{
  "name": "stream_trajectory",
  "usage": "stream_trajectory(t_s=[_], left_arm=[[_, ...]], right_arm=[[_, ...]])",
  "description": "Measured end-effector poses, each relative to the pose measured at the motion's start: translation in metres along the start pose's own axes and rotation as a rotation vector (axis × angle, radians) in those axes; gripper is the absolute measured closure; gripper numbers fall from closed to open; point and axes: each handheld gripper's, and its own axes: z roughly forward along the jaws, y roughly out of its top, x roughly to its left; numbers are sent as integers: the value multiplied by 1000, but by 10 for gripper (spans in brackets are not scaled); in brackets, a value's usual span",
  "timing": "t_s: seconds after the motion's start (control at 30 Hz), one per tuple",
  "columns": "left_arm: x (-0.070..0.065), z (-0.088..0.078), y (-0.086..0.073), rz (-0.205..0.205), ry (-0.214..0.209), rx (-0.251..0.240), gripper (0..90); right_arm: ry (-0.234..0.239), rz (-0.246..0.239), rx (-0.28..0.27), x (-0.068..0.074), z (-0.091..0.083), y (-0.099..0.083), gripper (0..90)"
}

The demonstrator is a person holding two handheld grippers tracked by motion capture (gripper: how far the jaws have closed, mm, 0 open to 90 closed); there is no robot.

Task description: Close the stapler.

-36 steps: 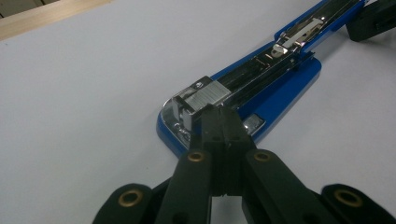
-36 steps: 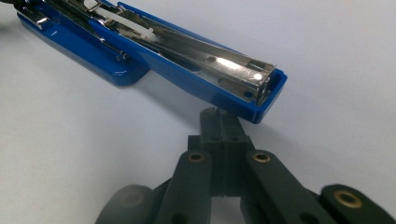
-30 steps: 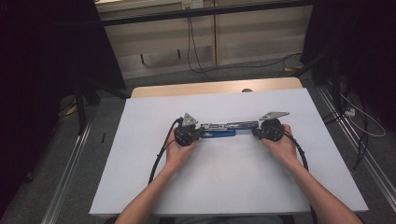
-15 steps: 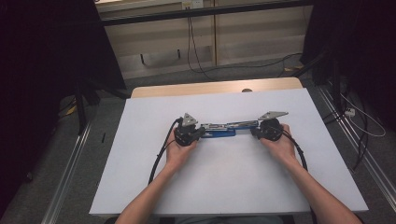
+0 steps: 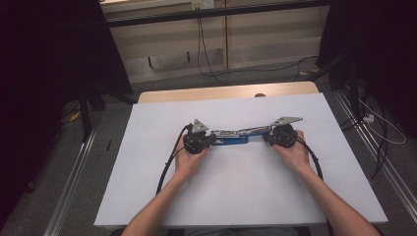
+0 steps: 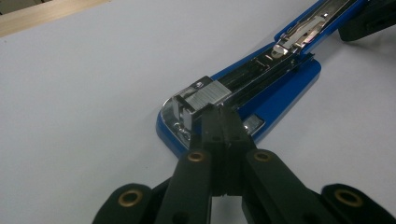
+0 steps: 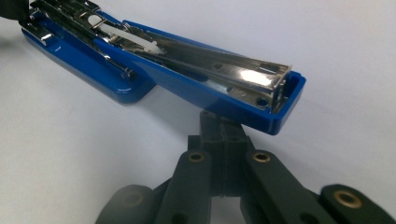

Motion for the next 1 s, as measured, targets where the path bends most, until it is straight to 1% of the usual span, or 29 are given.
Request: stream_trajectory(t_s=[0.2, 0.23, 0.43, 0.6, 0.73, 0.83, 0.9, 1.0], left_arm=[[0, 0, 0, -6, -2, 0, 900], [0, 0, 0, 0, 1, 1, 900], [0, 0, 0, 1, 3, 3, 900], [0, 0, 0, 2, 4, 4, 900], [0, 0, 0, -7, -3, 0, 900], [-1, 0, 0, -3, -2, 1, 900], [-1, 0, 0, 0, 5, 2, 900], [-1, 0, 0, -3, 5, -1, 900]], right_arm=[[1, 3, -9, 0, -1, 1, 900], [2, 2, -9, 0, -1, 1, 900], [1, -5, -18, 1, 0, 1, 900], [3, 0, -33, 1, -1, 2, 900], [5, -8, -44, 1, -1, 2, 900], [6, -7, -53, 2, -1, 3, 900], [9, -8, -58, 2, -2, 3, 900], [8, -10, -63, 2, -3, 3, 900]])
